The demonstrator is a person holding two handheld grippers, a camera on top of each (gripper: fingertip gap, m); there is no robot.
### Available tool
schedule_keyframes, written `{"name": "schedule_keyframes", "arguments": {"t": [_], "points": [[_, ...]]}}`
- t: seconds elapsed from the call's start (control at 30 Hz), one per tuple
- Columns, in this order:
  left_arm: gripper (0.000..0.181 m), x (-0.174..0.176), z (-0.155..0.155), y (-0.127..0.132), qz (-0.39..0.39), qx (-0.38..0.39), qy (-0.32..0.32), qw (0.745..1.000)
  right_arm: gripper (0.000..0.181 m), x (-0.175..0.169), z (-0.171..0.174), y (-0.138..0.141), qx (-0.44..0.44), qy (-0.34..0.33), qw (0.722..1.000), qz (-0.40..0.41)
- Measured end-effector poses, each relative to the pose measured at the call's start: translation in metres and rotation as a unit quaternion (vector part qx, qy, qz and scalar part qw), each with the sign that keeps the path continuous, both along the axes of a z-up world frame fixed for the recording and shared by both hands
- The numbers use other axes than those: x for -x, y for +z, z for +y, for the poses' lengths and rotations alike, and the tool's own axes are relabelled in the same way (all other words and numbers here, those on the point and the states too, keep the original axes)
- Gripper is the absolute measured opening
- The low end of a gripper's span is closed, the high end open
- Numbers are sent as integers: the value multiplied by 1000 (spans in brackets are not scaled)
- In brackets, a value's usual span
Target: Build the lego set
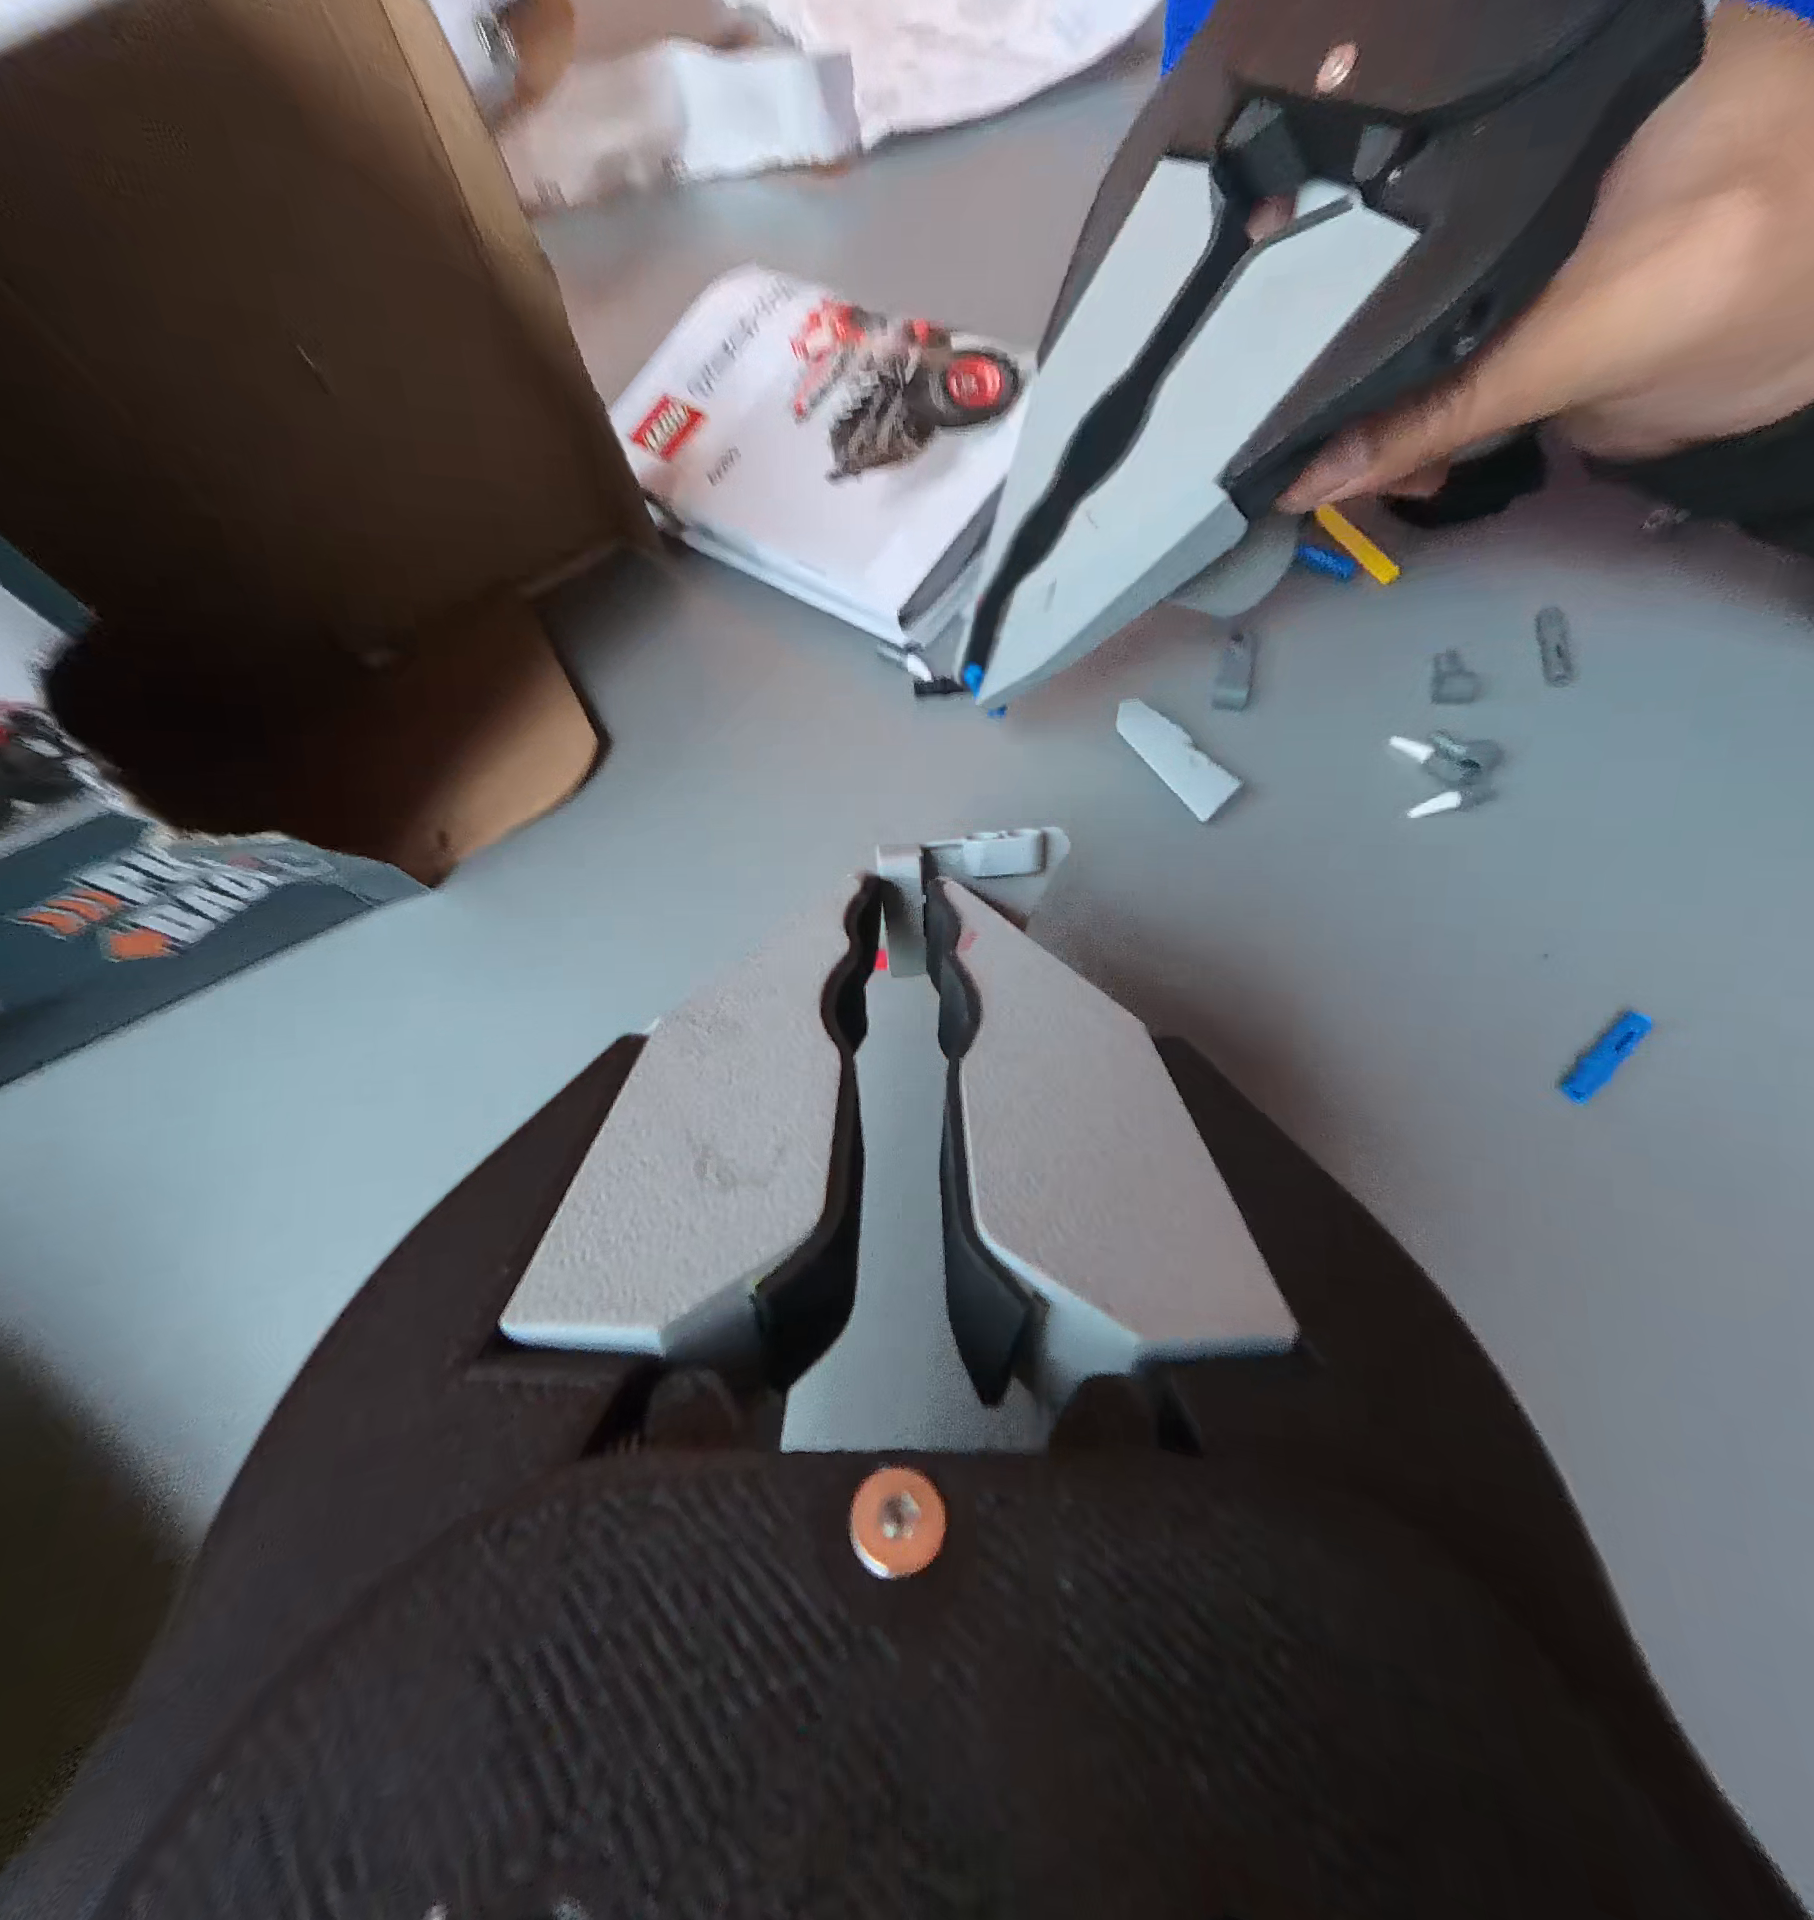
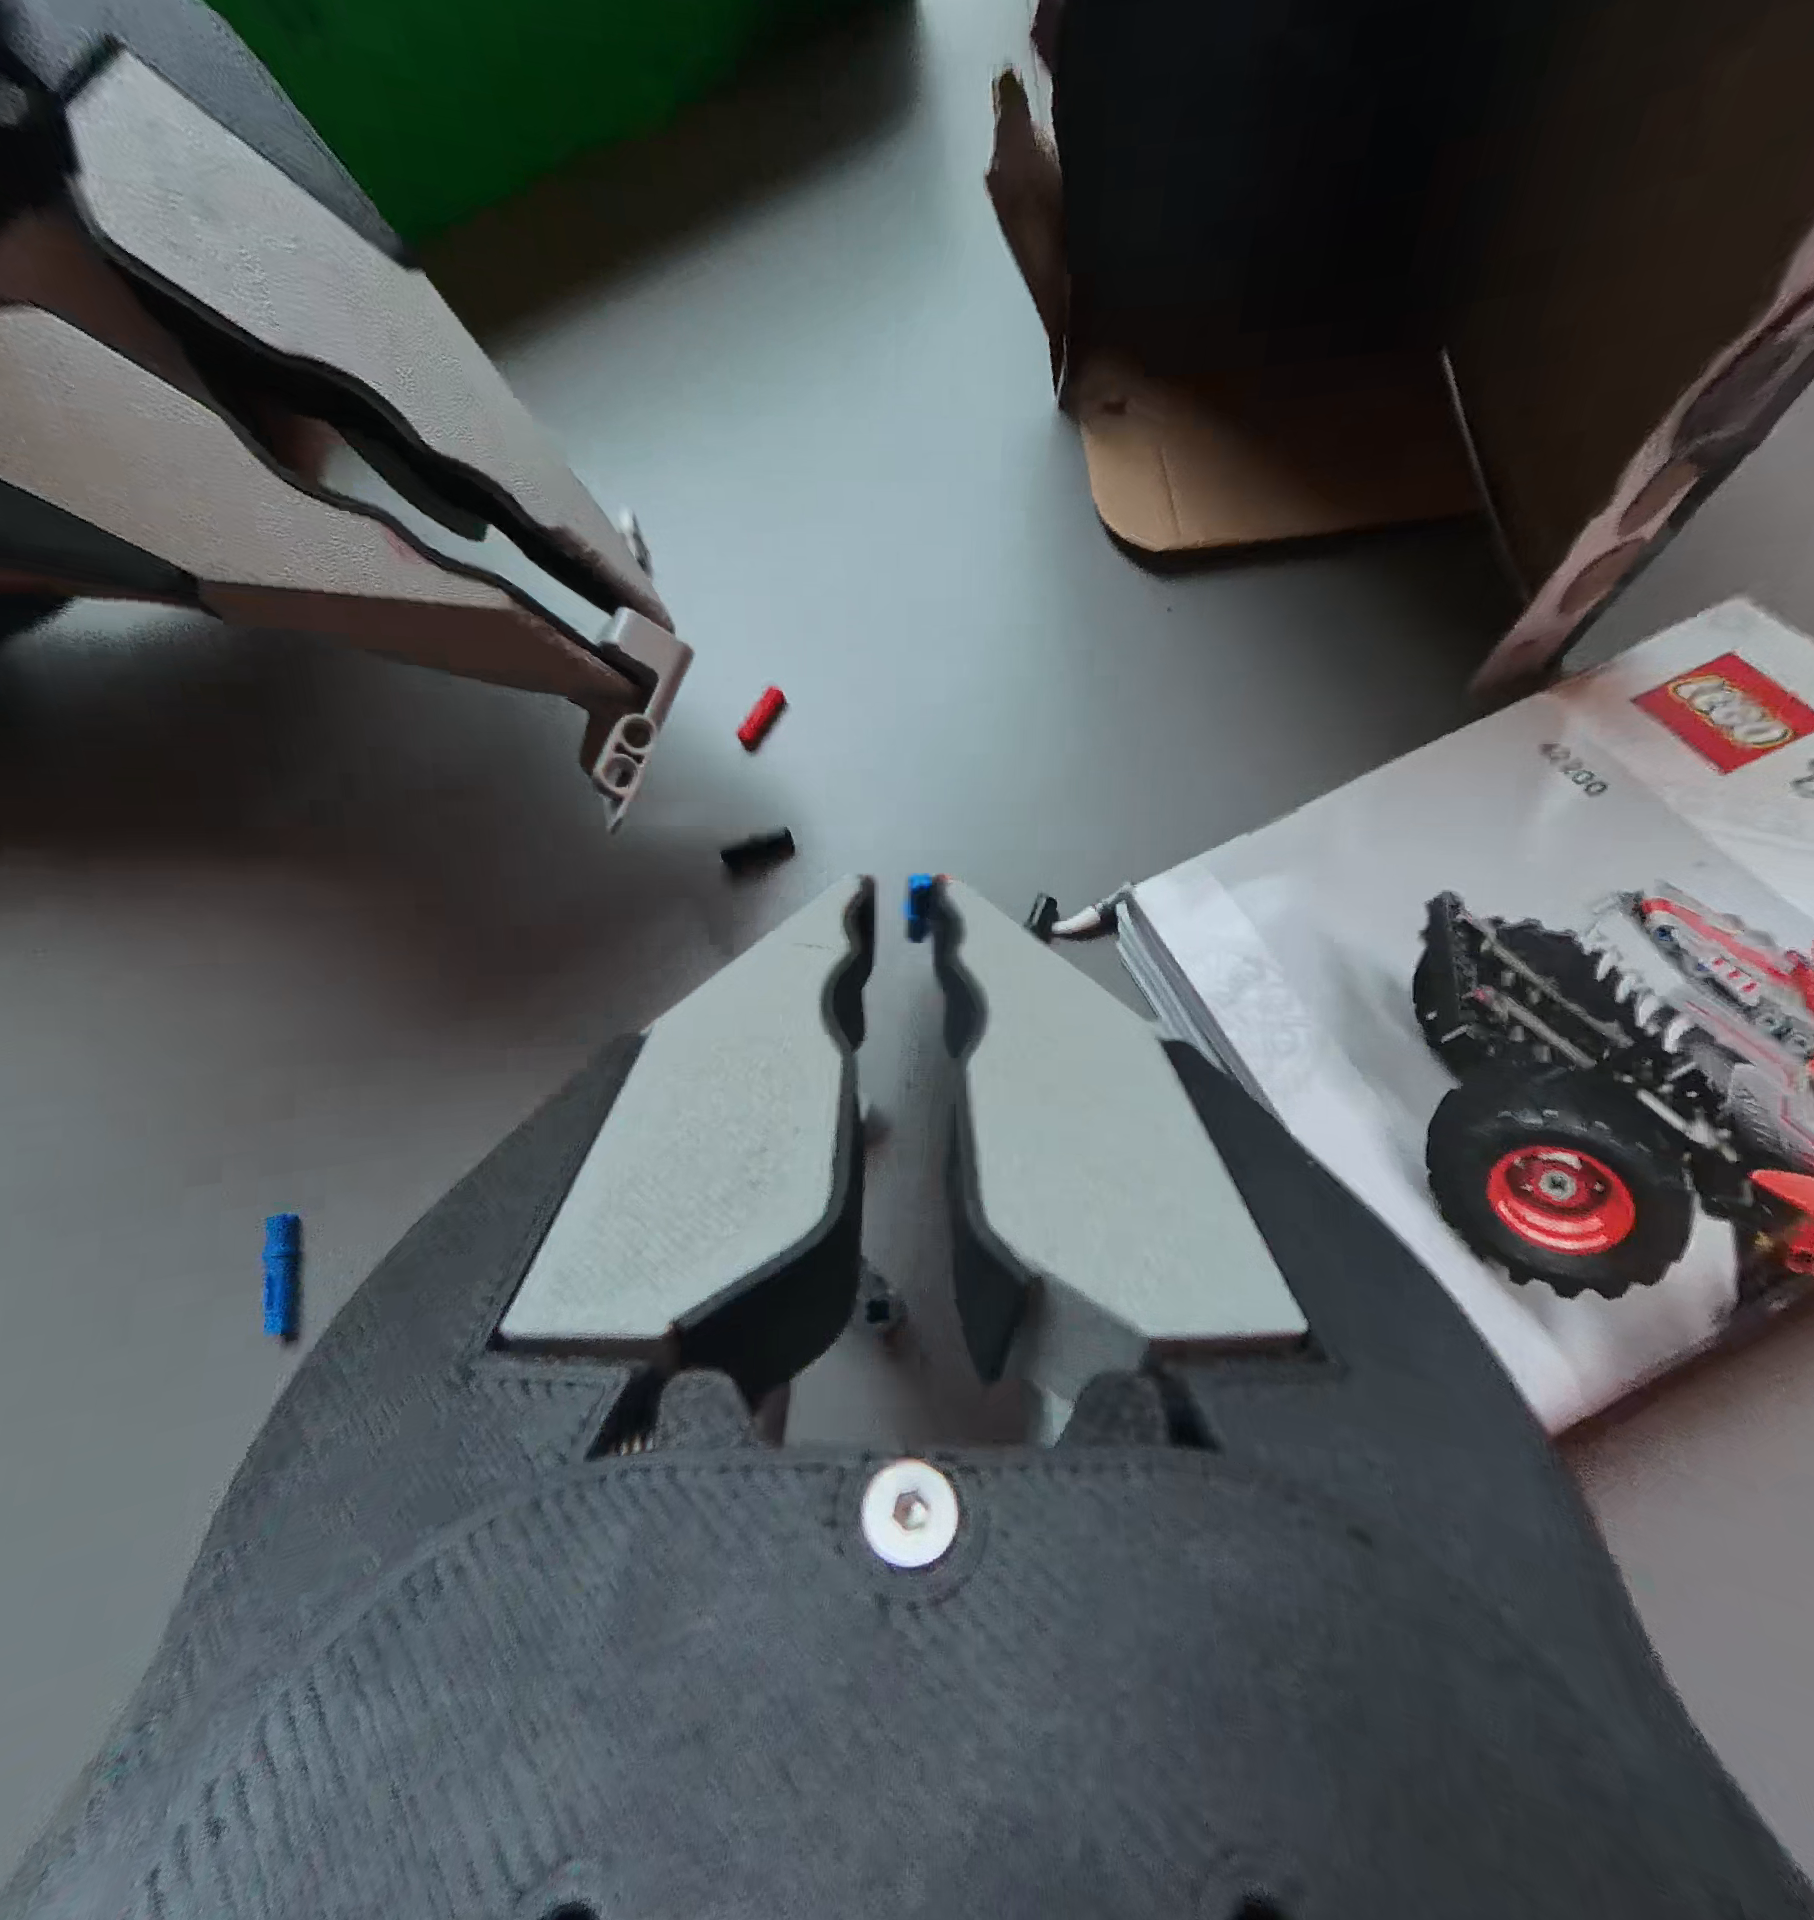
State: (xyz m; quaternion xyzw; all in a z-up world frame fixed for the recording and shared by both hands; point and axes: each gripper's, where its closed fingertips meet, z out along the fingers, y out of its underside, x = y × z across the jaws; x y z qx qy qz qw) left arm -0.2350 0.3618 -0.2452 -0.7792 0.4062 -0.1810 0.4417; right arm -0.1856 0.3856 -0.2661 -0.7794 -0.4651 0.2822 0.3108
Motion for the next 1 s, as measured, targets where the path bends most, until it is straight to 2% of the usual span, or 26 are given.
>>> {"name": "schedule_keyframes", "arguments": {"t": [0.03,0.07,0.13,0.2,0.3,0.43,0.5,0.57,0.6,0.63,0.73,0.83,0.93,1.0], "points": [[6,-1,-1,-6,4,17,-3,1000,15,-3,-2,-11,13,4,1000,-26],[6,-2,-2,-11,5,28,-8,1000,13,-5,-5,-19,25,8,998,-48],[6,-4,-4,-15,4,37,-15,999,10,-1,2,-7,-15,1,999,-29],[6,-6,-5,-16,7,40,-18,999,14,5,0,10,-44,11,999,16],[6,-6,-4,-13,1,30,-15,999,25,9,-7,21,-9,28,997,66],[6,-7,-2,-1,-24,10,-11,1000,30,19,-29,56,-3,83,983,165],[6,-9,-1,8,-44,-2,-9,999,35,23,-34,48,3,90,986,144],[5,-12,-3,16,-62,-13,-12,998,31,29,-41,34,9,101,989,107],[5,-14,-5,18,-66,-18,-17,998,24,32,-43,29,7,105,990,93],[6,-16,-6,20,-67,-21,-22,997,8,34,-45,28,-2,108,990,86],[6,-14,-5,21,-60,-30,-14,998,6,33,-42,34,-39,90,992,81],[8,-20,-12,26,-88,-13,-32,996,4,15,-35,50,-72,36,992,95],[9,-21,-13,29,-91,-15,-32,995,4,-19,-38,75,-93,-25,989,110],[9,-22,-15,31,-93,-14,-37,995,4,-59,-35,95,-130,-91,984,78]]}}
